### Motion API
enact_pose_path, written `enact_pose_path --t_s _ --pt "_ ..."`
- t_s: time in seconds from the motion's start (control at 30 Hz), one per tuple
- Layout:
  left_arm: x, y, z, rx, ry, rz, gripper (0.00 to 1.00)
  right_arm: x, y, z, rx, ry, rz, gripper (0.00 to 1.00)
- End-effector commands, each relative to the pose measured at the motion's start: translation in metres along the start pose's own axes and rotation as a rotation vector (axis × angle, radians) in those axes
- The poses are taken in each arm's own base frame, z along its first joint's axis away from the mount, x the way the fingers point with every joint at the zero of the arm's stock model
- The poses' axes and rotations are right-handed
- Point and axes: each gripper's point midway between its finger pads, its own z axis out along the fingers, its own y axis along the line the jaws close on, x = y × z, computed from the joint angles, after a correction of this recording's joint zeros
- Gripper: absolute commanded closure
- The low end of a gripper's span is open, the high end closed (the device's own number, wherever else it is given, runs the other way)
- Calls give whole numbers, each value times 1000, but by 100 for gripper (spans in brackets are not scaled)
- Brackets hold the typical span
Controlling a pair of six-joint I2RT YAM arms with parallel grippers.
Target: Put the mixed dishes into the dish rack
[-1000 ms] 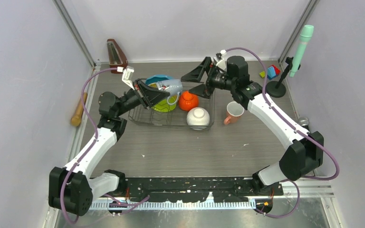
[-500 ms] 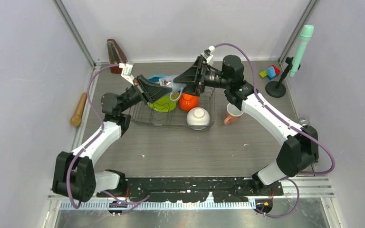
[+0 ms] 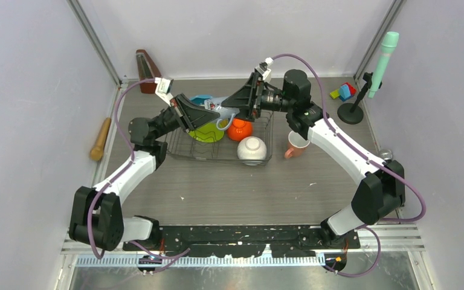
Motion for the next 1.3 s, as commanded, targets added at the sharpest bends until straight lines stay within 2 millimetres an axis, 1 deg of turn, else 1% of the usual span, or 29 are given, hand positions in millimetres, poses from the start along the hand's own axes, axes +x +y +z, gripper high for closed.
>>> enact_pose_path --t_s 0.0,0.07,0.17,0.27,0.4,0.47,0.53,0.57,0.63,0.67,0.7,0.73,0.77,0.8,0.83,0.87,0.9,0.93,0.97,1.03,1.13,1.2,1.23,1.27 --pt "-10 -41 3 97 15 171 100 -4 22 -2 -37 -12 -42 24" --pt "-8 -41 2 94 21 187 100 -5 22 -1 -40 -11 -30 23" --pt "-8 -37 2 72 28 192 100 -4 22 0 -44 -3 -18 31" --pt "-7 -31 2 39 35 205 100 -2 23 -1 -43 9 -12 32" --pt "-7 -30 1 35 30 254 100 3 17 0 -23 39 18 32" --pt "-7 -28 0 28 27 267 100 5 17 0 -26 51 22 37" --pt "-7 -24 0 9 26 267 100 5 19 1 -32 55 22 60" --pt "-6 -21 0 -1 27 264 98 4 19 1 -31 55 23 78" --pt "-6 -17 -1 -28 28 263 89 3 20 1 -31 56 21 93" --pt "-6 -14 -2 -43 30 264 85 1 21 2 -28 53 16 97" --pt "-5 -11 -3 -62 33 263 79 0 20 2 -25 49 7 98" --pt "-5 -8 -4 -85 32 262 70 -3 21 2 -18 41 5 99" --pt "-5 -7 -6 -114 30 265 59 -6 18 1 -10 31 -13 99" --pt "-4 -3 -8 -148 32 262 52 -10 17 1 6 17 -18 100" --pt "-3 0 -12 -179 37 270 47 -14 13 -2 26 4 -46 100" --pt "1 5 -16 -220 47 267 40 -17 8 -3 59 -10 -41 100" --pt "1 10 -22 -270 42 282 34 -20 4 -5 78 -22 -84 100" --pt "0 12 -28 -320 31 290 27 -24 -2 -6 116 -42 -88 100" --pt "-1 14 -35 -373 20 298 21 -27 -7 -8 139 -49 -136 100" --pt "-4 22 -51 -510 5 319 9 -32 -25 -10 230 -67 -171 100" --pt "-13 30 -87 -758 -11 360 1 -45 -49 -12 337 -111 -226 100" --pt "-21 35 -115 -939 -31 374 0 -51 -64 -10 411 -118 -287 100" --pt "-24 37 -130 -1027 -36 379 0 -53 -73 -7 461 -110 -343 100" --pt "-27 40 -145 -1117 -38 381 0 -48 -75 1 473 -87 -380 100"
